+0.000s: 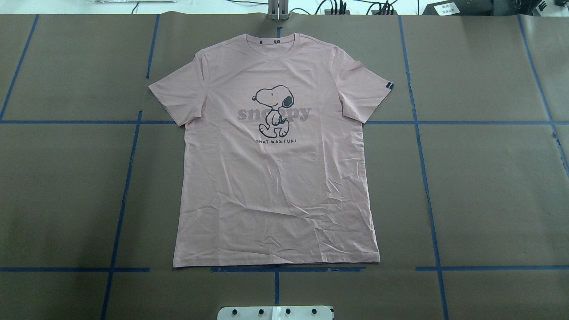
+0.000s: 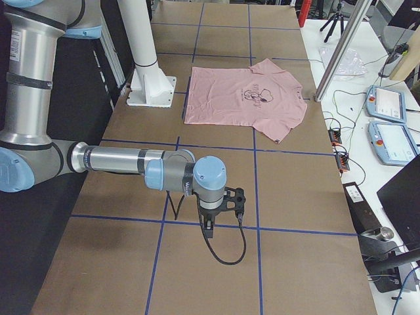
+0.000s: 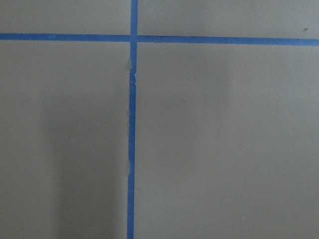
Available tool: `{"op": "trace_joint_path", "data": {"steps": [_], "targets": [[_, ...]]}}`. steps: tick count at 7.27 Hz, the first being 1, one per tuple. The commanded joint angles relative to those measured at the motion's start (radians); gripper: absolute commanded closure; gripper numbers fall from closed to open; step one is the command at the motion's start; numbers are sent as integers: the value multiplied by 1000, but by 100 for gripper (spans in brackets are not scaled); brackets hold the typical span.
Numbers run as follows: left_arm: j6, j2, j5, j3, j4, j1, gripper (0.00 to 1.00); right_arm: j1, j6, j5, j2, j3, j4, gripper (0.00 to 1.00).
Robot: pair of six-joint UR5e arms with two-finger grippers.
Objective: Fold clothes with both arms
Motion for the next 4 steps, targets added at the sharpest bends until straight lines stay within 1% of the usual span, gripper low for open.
{"op": "trace_joint_path", "data": {"steps": [1,3,4], "targets": [[3,-2,1,0,-3,2,0,0,0,0,1,0,1,0],[1,-2,-2,1,-35,2,0,0,-1,2,10,12,3,0],[0,-2,-1,1,-53,2,0,-3,0,0,13,76,0,0]]}}
